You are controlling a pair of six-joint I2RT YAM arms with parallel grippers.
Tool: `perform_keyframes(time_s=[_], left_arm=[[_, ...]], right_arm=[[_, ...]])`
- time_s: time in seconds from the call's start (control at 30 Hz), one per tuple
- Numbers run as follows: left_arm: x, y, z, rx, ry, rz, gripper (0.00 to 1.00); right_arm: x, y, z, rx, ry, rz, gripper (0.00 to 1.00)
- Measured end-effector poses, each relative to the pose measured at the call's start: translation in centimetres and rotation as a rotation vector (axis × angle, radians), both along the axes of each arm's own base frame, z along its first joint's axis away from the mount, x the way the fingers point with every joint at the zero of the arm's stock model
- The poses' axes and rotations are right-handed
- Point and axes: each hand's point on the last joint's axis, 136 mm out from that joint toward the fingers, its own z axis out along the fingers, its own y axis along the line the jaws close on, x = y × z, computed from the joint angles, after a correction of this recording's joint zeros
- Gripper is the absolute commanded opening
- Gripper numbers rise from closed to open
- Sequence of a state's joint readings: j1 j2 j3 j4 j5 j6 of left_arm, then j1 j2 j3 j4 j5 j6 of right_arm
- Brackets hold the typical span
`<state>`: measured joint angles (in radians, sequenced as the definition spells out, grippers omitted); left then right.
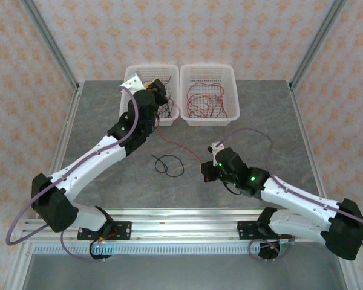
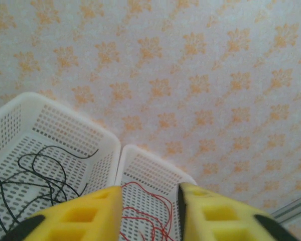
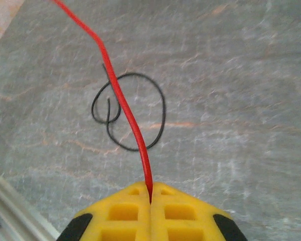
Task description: Untangle the cables
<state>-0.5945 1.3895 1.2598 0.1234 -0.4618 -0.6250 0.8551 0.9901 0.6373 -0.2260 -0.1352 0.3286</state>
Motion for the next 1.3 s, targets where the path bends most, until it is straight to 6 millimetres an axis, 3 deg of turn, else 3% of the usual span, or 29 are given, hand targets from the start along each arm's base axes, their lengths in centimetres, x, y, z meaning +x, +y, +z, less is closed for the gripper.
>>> perform_keyframes(time_s=[0.13,0.37,0.47,0.57,0.8,0.97,1.13,1.3], left_arm=[[-0.9,0.9,1.3,-0.012,-0.029,0.011,0.47],[-4.3,3.3,4.7,-0.050,-0.109,0.023,0.55],[-5.7,4.3,5.6,-0.063,-0.129,0.024,0.57],[-7.0,5.1,5.6,-0.060,-0.124,0.023,0.59],[-9.1,6.1,2.6,-0.022,-0.054,-0.009,0.61],[-10.1,5.8,-0.7,-0.014,0.010,-0.061,0.61],[-10.7,5.6,-3.1,-0.007,0.067,-0.093,0.61],[-11.5,5.8,-4.3,-0.021,0.085,-0.110,0.61]], right_arm=[[2.1,-0.1,6.3,0.050,-0.105,-0.084,0.00],[4.7,-1.2,22.4,0.248,-0.347,-0.200,0.00],[5.7,-2.2,26.8,0.273,-0.411,-0.245,0.00],[7.0,-3.1,29.1,0.248,-0.449,-0.289,0.00],[11.2,-5.2,30.8,0.119,-0.501,-0.397,0.00],[15.7,-6.5,30.1,0.033,-0.503,-0.463,0.00],[20.6,-7.4,27.1,-0.054,-0.457,-0.501,0.00],[25.0,-8.4,22.5,-0.122,-0.380,-0.515,0.00]])
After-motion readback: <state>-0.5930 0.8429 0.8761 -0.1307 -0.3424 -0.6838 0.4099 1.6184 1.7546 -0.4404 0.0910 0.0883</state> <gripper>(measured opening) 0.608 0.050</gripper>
